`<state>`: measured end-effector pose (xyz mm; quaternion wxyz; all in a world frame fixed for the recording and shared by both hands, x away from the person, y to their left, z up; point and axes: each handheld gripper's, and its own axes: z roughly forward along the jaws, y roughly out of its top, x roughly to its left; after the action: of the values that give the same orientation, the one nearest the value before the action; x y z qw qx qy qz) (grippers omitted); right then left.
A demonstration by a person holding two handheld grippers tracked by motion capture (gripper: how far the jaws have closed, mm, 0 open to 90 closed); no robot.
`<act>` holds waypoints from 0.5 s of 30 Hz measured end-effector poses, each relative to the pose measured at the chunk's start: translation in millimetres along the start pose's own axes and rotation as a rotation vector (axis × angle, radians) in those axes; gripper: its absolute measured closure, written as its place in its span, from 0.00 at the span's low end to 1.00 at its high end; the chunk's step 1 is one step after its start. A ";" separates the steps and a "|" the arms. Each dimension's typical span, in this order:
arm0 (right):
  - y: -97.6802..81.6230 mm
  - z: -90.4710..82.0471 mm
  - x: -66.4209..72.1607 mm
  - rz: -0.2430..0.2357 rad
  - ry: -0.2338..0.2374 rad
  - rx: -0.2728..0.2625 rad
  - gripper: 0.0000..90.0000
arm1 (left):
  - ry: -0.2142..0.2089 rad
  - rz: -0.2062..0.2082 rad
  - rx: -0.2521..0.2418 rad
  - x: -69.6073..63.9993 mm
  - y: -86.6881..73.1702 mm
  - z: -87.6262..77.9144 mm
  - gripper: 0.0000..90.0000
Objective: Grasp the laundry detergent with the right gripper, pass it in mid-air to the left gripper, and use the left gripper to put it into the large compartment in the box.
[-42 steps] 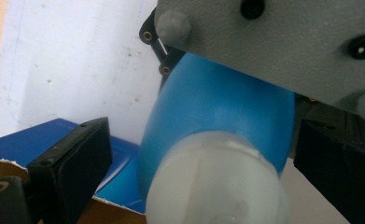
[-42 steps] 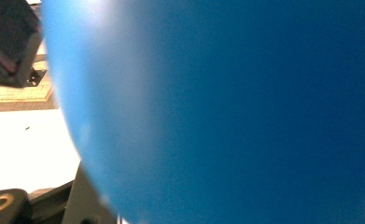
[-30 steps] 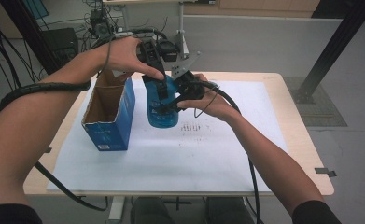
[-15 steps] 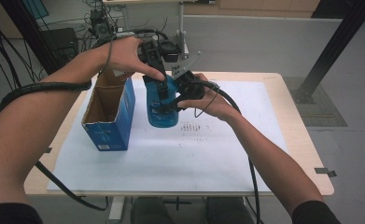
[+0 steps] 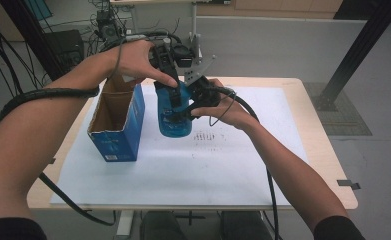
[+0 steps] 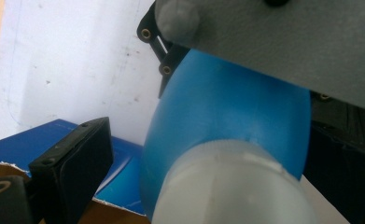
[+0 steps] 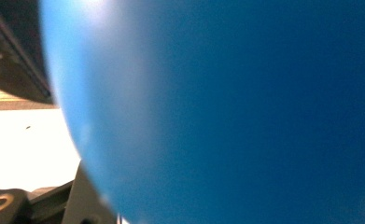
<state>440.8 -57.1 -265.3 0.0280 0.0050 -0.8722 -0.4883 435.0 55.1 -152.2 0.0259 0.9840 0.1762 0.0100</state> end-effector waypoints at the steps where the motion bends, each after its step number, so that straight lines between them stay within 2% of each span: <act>1: 0.0 0.0 0.0 -0.001 0.000 0.000 0.48 | 0.001 0.007 0.006 0.4 -0.1 0.0 0.06; 13: 0.3 0.3 0.1 -0.005 0.002 0.001 0.48 | 0.001 0.014 0.011 0.9 -1.2 0.7 0.06; 14: 0.3 -0.8 1.4 0.012 0.000 0.011 0.48 | 0.002 0.014 0.009 0.8 -1.1 0.9 0.06; 15: 0.5 -0.2 0.3 -0.004 -0.001 0.002 0.48 | 0.002 0.007 0.005 0.0 -0.9 1.3 0.06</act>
<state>440.5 -57.0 -264.8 0.0268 0.0066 -0.8726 -0.4876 434.7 55.8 -153.6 0.0231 0.9846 0.1729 0.0109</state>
